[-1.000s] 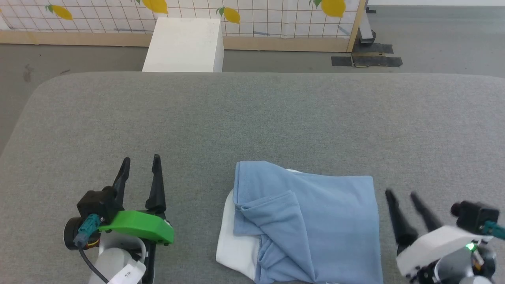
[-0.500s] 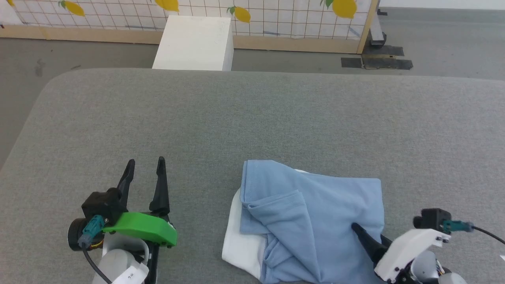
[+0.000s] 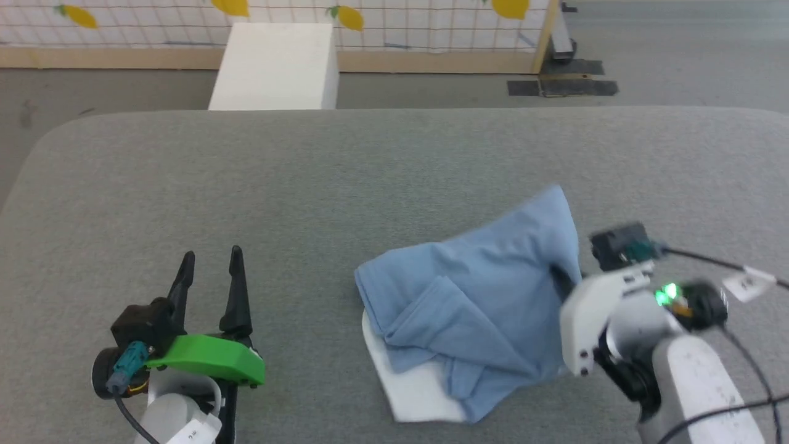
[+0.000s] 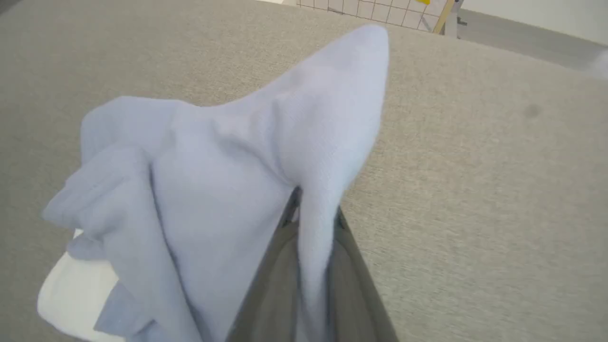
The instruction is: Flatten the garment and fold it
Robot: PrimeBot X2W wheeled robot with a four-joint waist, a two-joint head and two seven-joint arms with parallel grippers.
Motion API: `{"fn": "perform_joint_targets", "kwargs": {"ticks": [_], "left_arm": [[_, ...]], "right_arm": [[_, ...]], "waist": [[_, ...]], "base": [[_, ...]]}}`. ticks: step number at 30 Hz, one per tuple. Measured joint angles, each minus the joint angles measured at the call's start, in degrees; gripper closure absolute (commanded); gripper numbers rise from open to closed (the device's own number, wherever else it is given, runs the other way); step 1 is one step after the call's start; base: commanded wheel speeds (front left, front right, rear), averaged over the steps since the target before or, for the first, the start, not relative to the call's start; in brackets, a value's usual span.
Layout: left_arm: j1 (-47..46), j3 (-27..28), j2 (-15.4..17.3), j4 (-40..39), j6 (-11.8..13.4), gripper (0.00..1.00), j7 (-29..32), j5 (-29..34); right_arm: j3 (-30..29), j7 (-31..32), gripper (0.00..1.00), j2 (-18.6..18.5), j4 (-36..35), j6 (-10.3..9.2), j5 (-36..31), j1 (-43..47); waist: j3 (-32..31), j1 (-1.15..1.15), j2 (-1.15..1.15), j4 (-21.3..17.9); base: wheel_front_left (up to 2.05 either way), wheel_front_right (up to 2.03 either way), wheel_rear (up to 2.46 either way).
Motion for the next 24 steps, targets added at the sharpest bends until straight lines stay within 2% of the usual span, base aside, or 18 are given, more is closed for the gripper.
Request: {"fn": "perform_joint_targets", "kwargs": {"ticks": [3, 8, 15, 19, 24], "left_arm": [[-0.05, 0.43, -0.01, -0.76, 0.18, 0.0, -0.03, 0.0], [-0.48, 1.03, 0.04, -1.48, 0.16, 0.0, -0.05, 0.12], [-3.2, 0.91, 0.66, -3.44, 0.12, 0.0, -0.05, 0.99], [-4.78, 0.26, 1.37, -4.54, 0.1, 0.0, -0.04, 2.31], [-6.91, -0.36, 3.16, -6.25, 0.09, 0.0, 0.75, 3.16]], "right_arm": [[4.94, 2.49, 1.0, -3.63, -4.43, 0.03, -5.06, -3.79], [8.01, 4.6, 1.0, -11.41, -6.2, 0.03, -5.93, -8.64], [5.25, 3.57, 1.0, -19.33, -2.56, 0.03, -6.65, -15.19], [2.56, 0.96, 1.0, -21.46, 2.13, 0.03, -7.55, -17.51], [-2.93, -3.86, 1.0, -22.36, 9.59, 0.03, -10.39, -21.02]], "waist": [[0.43, 0.0, 0.0, -1.94], [1.6, 0.0, 0.0, -5.8], [4.56, 0.0, 0.0, -11.59], [7.56, 0.0, 0.0, -14.18], [11.84, 0.0, 0.0, -16.5]], "base": [[0.0, 0.0, 0.0], [0.0, 0.0, 0.0], [0.0, 0.0, 0.0], [0.0, 0.0, 0.0], [0.0, 0.0, 0.0]]}}
